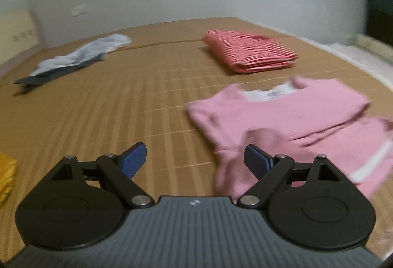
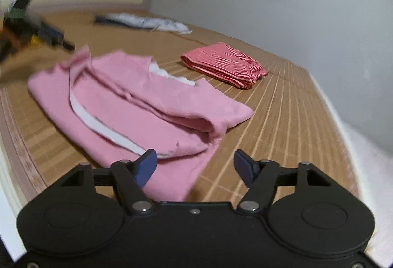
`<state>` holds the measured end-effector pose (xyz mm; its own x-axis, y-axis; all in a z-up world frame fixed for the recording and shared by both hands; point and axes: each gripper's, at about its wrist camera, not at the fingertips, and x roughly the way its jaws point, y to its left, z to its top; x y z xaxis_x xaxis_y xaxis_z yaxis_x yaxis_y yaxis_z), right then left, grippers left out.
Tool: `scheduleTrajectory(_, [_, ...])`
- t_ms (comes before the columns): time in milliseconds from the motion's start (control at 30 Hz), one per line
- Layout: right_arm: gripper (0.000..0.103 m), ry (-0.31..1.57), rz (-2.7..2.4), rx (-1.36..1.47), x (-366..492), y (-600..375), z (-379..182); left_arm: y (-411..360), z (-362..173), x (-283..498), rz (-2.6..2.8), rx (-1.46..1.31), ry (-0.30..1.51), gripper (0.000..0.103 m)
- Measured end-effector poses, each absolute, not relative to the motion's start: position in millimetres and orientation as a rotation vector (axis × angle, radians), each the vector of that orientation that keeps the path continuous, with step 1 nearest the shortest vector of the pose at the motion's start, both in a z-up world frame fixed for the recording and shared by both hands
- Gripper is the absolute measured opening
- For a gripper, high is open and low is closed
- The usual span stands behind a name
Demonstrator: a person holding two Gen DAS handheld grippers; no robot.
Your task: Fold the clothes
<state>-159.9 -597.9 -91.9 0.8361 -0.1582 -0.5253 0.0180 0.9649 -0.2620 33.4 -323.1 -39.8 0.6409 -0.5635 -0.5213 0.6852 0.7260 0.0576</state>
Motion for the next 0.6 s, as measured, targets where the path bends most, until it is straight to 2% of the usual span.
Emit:
scheduleTrajectory(167, [0.059, 0.652, -0.057, -0.511, -137, -589, -104, -329, -39, 24, -0.804, 0.275, 0.503, 0.09])
scheduleTrajectory(200, [0.054, 0.652, -0.038, -0.565, -133, -586, -106, -330, -40, 24, -0.8, 0.286, 0.506, 0.09])
scheduleTrajectory(233, [0.046, 0.655, -0.008, -0.6, -128, -585, -107, -331, -42, 23, -0.797, 0.297, 0.508, 0.09])
scheduleTrajectory(267, [0.026, 0.663, 0.025, -0.625, -122, -584, -108, -332, -43, 23, -0.793, 0.307, 0.51, 0.09])
scheduleTrajectory(300, [0.013, 0.663, 0.051, -0.621, -117, -585, -107, -332, -44, 23, -0.789, 0.318, 0.512, 0.09])
scheduleTrajectory(400, [0.006, 0.656, 0.109, -0.504, -100, -596, -98, -331, -47, 26, -0.763, 0.313, 0.517, 0.09])
scheduleTrajectory(600, [0.008, 0.521, -0.116, -0.205, -80, -642, -80, -329, -52, 34, -0.761, 0.334, 0.543, 0.09])
